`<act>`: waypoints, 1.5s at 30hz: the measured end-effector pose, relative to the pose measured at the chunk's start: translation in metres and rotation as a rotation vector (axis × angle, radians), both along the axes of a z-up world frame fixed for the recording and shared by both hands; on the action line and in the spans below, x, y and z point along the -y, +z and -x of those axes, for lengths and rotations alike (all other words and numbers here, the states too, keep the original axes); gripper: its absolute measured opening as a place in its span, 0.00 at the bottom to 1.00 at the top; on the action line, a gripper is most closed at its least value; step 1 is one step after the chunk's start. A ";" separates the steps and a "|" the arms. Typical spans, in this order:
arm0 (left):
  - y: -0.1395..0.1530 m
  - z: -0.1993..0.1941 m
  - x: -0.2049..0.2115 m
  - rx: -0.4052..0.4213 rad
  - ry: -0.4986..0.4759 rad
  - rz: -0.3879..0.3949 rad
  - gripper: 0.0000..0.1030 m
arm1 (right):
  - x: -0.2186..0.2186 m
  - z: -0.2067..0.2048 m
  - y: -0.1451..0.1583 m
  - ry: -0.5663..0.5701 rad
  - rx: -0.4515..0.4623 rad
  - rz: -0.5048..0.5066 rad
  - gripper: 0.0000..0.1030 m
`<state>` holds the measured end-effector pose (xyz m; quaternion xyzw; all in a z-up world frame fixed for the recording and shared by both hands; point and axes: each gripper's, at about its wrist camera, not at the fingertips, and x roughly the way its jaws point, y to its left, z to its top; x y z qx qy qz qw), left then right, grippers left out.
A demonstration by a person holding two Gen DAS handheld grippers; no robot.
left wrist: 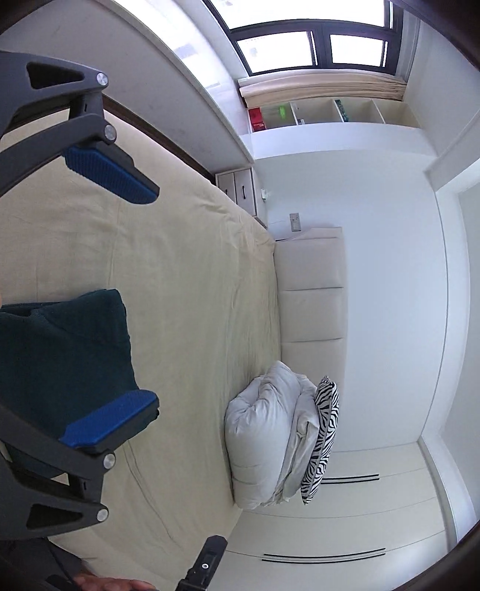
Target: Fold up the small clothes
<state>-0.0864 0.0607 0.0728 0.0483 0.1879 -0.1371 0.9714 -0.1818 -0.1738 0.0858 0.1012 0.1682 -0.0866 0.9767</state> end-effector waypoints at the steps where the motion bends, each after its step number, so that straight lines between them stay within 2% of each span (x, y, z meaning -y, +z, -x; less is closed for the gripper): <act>1: 0.003 0.001 -0.002 0.007 0.024 -0.001 1.00 | -0.001 0.001 0.007 0.004 0.008 -0.017 1.00; 5: 0.000 -0.008 -0.009 -0.046 0.134 -0.043 1.00 | -0.006 0.004 0.027 -0.007 0.017 -0.061 1.00; 9: -0.017 -0.023 -0.010 -0.163 0.117 -0.010 1.00 | -0.020 -0.003 0.023 0.001 -0.082 -0.045 1.00; 12: -0.040 -0.034 -0.006 -0.264 0.116 -0.009 1.00 | -0.031 -0.015 -0.002 0.025 -0.182 -0.039 1.00; 15: -0.067 -0.038 0.000 -0.353 0.119 -0.035 1.00 | -0.035 -0.030 -0.032 0.031 -0.304 -0.078 1.00; 19: -0.092 -0.035 0.003 -0.421 0.136 -0.056 1.00 | -0.034 -0.049 -0.076 0.020 -0.477 -0.141 1.00; 21: -0.098 -0.035 0.003 -0.430 0.139 -0.061 1.00 | -0.036 -0.053 -0.090 0.006 -0.526 -0.142 1.00; 26: -0.104 -0.034 0.005 -0.451 0.137 -0.074 1.00 | -0.036 -0.058 -0.103 -0.020 -0.542 -0.124 1.00; 30: -0.107 -0.032 0.007 -0.458 0.136 -0.085 1.00 | -0.041 -0.061 -0.102 -0.032 -0.542 -0.075 1.00; 45: -0.111 -0.032 0.007 -0.467 0.148 -0.098 1.00 | -0.047 -0.063 -0.103 -0.047 -0.560 -0.022 1.00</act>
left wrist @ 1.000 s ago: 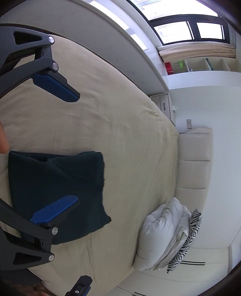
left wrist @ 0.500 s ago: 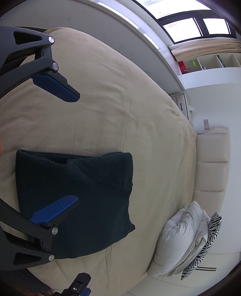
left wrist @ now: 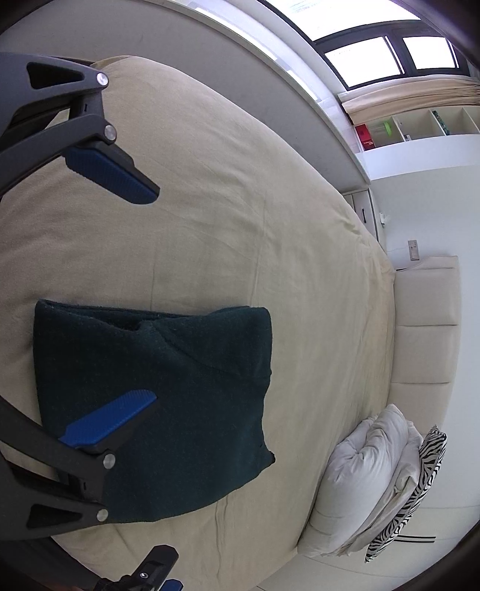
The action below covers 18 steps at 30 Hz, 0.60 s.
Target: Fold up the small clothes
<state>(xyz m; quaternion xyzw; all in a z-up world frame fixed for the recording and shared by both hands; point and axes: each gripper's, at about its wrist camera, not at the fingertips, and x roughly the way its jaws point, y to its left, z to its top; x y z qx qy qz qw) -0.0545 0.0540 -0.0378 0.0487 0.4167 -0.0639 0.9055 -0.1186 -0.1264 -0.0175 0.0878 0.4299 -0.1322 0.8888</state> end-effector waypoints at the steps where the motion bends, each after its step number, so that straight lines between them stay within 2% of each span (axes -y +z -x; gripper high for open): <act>1: 0.000 0.000 0.000 0.000 0.000 -0.001 1.00 | 0.000 0.000 0.000 0.001 -0.001 0.002 1.00; 18: -0.001 0.001 -0.001 -0.001 0.000 -0.002 1.00 | -0.004 -0.001 -0.004 0.015 -0.013 0.004 1.00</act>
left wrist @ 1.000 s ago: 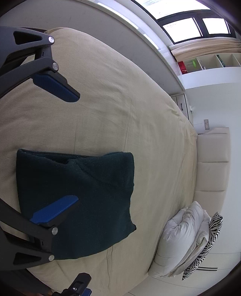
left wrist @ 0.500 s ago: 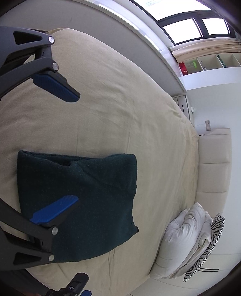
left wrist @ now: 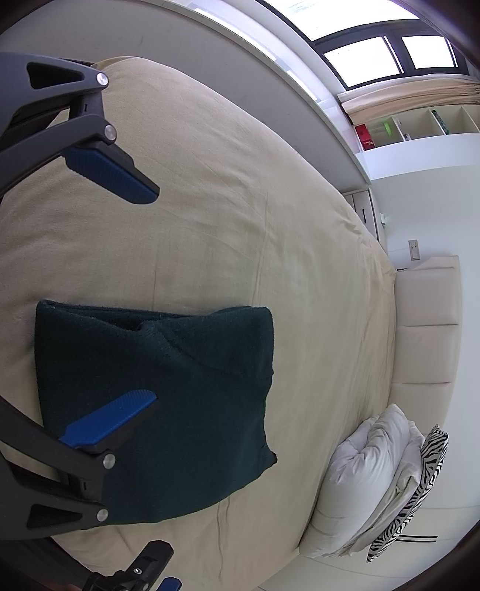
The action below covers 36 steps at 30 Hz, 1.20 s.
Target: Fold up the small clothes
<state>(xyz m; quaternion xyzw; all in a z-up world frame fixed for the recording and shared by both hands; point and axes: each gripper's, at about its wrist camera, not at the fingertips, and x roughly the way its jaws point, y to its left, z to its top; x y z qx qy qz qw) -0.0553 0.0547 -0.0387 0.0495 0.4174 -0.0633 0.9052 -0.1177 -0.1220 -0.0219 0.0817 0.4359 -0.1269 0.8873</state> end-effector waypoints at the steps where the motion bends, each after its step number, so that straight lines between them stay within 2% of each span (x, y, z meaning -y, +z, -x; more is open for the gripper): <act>1: 0.000 0.000 0.000 0.000 0.000 0.000 1.00 | 0.000 0.000 0.000 0.001 0.000 -0.001 1.00; 36: -0.001 0.000 0.000 -0.003 -0.001 -0.003 1.00 | -0.001 0.001 -0.002 0.001 0.001 0.002 1.00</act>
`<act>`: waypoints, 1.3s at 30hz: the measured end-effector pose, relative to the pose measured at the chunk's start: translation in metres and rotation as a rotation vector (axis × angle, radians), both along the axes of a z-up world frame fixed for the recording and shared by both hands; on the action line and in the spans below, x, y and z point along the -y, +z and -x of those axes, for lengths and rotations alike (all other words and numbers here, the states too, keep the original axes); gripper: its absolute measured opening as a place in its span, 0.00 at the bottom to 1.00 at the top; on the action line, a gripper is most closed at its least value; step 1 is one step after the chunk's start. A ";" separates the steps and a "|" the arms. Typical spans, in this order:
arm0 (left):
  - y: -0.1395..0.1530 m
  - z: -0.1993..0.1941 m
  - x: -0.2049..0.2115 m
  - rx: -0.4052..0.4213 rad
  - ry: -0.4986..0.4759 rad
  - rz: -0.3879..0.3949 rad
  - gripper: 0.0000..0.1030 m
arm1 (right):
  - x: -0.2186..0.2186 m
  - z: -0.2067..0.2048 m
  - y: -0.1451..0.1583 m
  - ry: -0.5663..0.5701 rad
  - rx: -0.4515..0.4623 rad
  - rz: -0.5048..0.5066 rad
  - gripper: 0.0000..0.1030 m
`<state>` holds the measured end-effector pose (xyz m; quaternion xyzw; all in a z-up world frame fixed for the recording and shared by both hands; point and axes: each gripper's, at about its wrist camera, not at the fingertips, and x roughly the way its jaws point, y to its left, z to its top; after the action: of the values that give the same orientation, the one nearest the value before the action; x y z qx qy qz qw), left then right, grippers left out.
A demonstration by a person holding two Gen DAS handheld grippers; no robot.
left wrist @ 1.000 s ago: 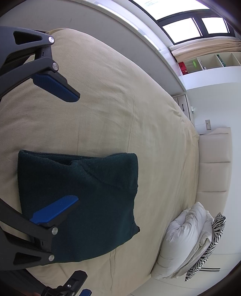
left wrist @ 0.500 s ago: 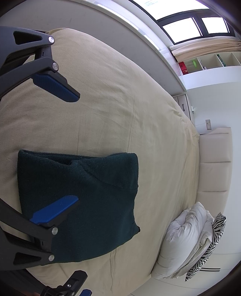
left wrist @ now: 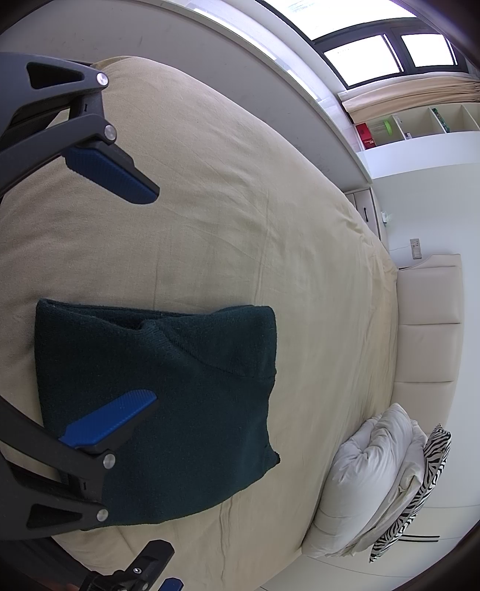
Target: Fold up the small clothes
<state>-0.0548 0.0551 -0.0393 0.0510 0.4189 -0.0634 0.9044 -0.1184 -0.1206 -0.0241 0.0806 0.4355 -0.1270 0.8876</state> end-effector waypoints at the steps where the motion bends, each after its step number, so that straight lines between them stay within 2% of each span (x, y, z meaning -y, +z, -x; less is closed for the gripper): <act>1: 0.000 0.000 0.000 0.000 0.000 0.000 1.00 | 0.000 0.000 0.000 0.000 0.000 0.000 1.00; 39: 0.001 -0.001 -0.002 -0.003 -0.003 -0.002 1.00 | 0.001 0.002 -0.004 0.003 -0.004 -0.001 1.00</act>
<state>-0.0540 0.0573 -0.0387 0.0524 0.4200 -0.0643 0.9037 -0.1200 -0.1211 -0.0276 0.0800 0.4375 -0.1256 0.8868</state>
